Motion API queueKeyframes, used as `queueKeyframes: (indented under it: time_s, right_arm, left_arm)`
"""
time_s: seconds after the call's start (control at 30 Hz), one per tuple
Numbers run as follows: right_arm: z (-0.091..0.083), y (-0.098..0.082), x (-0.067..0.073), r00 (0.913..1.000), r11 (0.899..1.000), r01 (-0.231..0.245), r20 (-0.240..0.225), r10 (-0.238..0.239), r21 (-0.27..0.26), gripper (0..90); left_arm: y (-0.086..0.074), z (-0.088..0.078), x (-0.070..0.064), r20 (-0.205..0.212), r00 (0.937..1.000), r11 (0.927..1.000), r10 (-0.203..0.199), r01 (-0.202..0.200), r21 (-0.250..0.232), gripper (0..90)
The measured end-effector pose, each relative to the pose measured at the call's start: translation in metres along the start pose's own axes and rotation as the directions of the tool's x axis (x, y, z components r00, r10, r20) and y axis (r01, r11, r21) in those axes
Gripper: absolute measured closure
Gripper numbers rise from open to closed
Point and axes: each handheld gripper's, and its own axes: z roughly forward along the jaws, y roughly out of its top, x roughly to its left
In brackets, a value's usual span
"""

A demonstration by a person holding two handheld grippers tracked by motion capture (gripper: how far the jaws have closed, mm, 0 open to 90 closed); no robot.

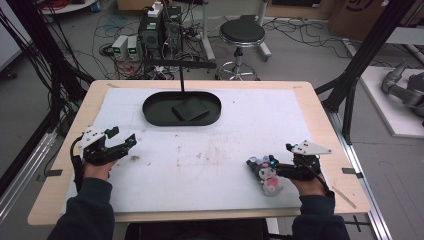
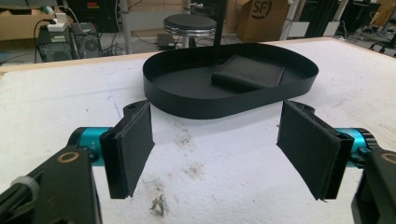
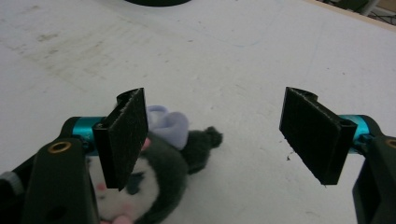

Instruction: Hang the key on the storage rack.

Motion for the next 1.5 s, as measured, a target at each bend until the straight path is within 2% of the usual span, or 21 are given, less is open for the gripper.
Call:
queueKeyframes:
  time_s: [0.07, 0.1, 0.17, 0.27, 0.37, 0.53, 0.57, 0.63, 0.67, 0.73, 0.8, 0.87, 1.0, 1.13, 1.2, 1.27, 1.33, 1.4, 1.43, 1.5]
  right_arm:
    - [-0.002, 0.001, 0.006, 0.9996, 1.000, 0.016, -0.025, -0.016, -0.008, 20.5]
    - [-0.001, 0.001, 0.009, 0.9994, 1.000, 0.009, -0.034, -0.009, -0.002, 20.5]
    - [0.000, 0.000, 0.015, 0.9975, 1.000, 0.004, -0.071, -0.002, 0.028, 20.5]
    - [0.003, -0.001, 0.021, 0.9939, 0.997, 0.022, -0.110, -0.013, 0.075, 20.5]
    - [0.009, -0.004, 0.023, 0.9936, 0.992, 0.020, -0.113, -0.006, 0.126, 20.5]
    - [0.022, -0.006, 0.030, 0.9883, 0.984, 0.083, -0.140, -0.061, 0.158, 20.6]
    - [0.024, -0.005, 0.033, 0.9879, 0.982, 0.095, -0.137, -0.074, 0.160, 21.8]
    - [0.027, -0.003, 0.036, 0.9821, 0.979, 0.137, -0.150, -0.114, 0.152, 34.1]
    - [0.029, -0.001, 0.037, 0.9802, 0.978, 0.145, -0.156, -0.121, 0.152, 35.1]
    - [0.032, 0.002, 0.035, 0.9755, 0.976, 0.151, -0.183, -0.122, 0.154, 41.5]
    - [0.034, 0.004, 0.029, 0.9712, 0.981, 0.136, -0.215, -0.104, 0.141, 46.9]
    - [0.036, 0.006, 0.020, 0.9697, 0.985, 0.118, -0.228, -0.087, 0.127, 48.4]
    - [0.049, 0.012, 0.001, 0.9717, 0.990, 0.089, -0.228, -0.062, 0.110, 48.5]
    - [0.061, 0.020, -0.014, 0.9738, 0.998, 0.056, -0.223, -0.047, 0.037, 48.1]
    - [0.069, 0.021, -0.018, 0.9740, 0.998, 0.052, -0.223, -0.041, 0.040, 48.1]
    - [0.077, 0.021, -0.021, 0.9741, 0.996, 0.067, -0.220, -0.052, 0.059, 47.2]
    - [0.079, 0.020, -0.023, 0.9728, 0.997, 0.061, -0.227, -0.048, 0.053, 45.4]
    - [0.078, 0.020, -0.024, 0.9780, 0.996, 0.072, -0.200, -0.060, 0.052, 40.8]
    - [0.077, 0.020, -0.025, 0.9820, 0.997, 0.059, -0.183, -0.048, 0.053, 38.2]
    - [0.071, 0.021, -0.025, 0.9928, 0.999, 0.036, -0.115, -0.032, 0.029, 35.3]
  left_arm:
    - [0.000, 0.001, -0.001, 0.002, 1.0000, 1.0000, 0.005, -0.005, 0.007, 26.5]
    - [0.000, 0.001, -0.003, 0.002, 1.0000, 0.9999, 0.006, -0.006, 0.010, 26.5]
    - [0.000, 0.002, -0.005, 0.004, 0.9999, 0.9998, 0.012, -0.012, 0.013, 26.5]
    - [0.001, 0.004, -0.008, 0.006, 0.9998, 0.9997, 0.018, -0.018, 0.017, 26.5]
    - [0.000, 0.006, -0.009, 0.015, 0.9996, 0.9992, 0.025, -0.026, 0.030, 26.5]
    - [-0.002, 0.010, -0.008, 0.011, 0.9997, 0.9985, 0.022, -0.023, 0.051, 26.5]
    - [-0.002, 0.010, -0.008, 0.011, 0.9996, 0.9984, 0.024, -0.025, 0.051, 26.5]
    - [-0.001, 0.009, -0.009, 0.012, 0.9996, 0.9983, 0.026, -0.027, 0.052, 26.5]
    - [-0.001, 0.009, -0.010, 0.011, 0.9995, 0.9981, 0.029, -0.029, 0.053, 26.5]
    - [-0.002, 0.009, -0.010, 0.012, 0.9996, 0.9981, 0.024, -0.025, 0.056, 26.5]
    - [-0.003, 0.010, -0.010, 0.009, 0.9998, 0.9977, 0.017, -0.018, 0.065, 26.5]
    - [-0.004, 0.011, -0.009, 0.006, 0.9999, 0.9974, 0.015, -0.015, 0.071, 26.5]
    - [-0.004, 0.011, -0.009, 0.000, 0.9999, 0.9976, 0.011, -0.011, 0.069, 26.5]
    - [-0.004, 0.012, -0.007, -0.008, 1.0000, 0.9978, 0.001, 0.000, 0.066, 26.5]
    - [-0.004, 0.012, -0.006, -0.009, 1.0000, 0.9981, 0.000, 0.000, 0.062, 26.5]
    - [-0.003, 0.011, -0.005, -0.010, 0.9999, 0.9986, 0.002, -0.001, 0.053, 26.5]
    - [-0.003, 0.010, -0.004, -0.016, 0.9999, 0.9987, 0.003, -0.002, 0.050, 26.5]
    - [-0.002, 0.009, -0.004, -0.008, 0.9999, 0.9991, 0.007, -0.007, 0.042, 26.5]
    - [-0.002, 0.009, -0.005, -0.007, 0.9999, 0.9989, 0.013, -0.012, 0.046, 26.5]
    - [-0.002, 0.008, -0.005, -0.012, 0.9998, 0.9988, 0.017, -0.017, 0.047, 26.5]
